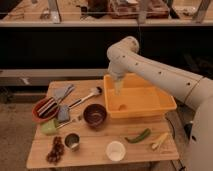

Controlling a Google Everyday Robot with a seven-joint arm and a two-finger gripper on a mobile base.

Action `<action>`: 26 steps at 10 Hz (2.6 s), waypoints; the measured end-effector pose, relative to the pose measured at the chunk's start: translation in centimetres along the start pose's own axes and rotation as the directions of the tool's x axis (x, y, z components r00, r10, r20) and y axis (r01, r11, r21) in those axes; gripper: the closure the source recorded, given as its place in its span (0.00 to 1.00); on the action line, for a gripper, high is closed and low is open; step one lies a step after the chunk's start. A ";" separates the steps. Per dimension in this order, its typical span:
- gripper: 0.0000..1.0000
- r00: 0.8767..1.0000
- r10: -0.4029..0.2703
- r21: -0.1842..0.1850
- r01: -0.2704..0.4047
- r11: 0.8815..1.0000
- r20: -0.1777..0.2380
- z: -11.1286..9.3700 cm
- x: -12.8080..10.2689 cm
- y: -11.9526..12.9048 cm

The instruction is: Place brush in tray

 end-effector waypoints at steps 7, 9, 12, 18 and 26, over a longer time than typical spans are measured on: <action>0.20 1.000 0.001 0.000 -0.001 1.000 0.000 0.0 0.0 0.0; 0.20 1.000 0.001 0.000 -0.001 1.000 0.000 0.0 0.0 0.0; 0.20 1.000 0.001 0.000 -0.001 1.000 0.000 0.0 0.0 0.0; 0.20 1.000 0.001 0.000 -0.001 1.000 0.000 0.0 0.0 0.0; 0.20 0.994 -0.101 -0.011 0.101 0.995 0.036 2.6 -5.0 -2.7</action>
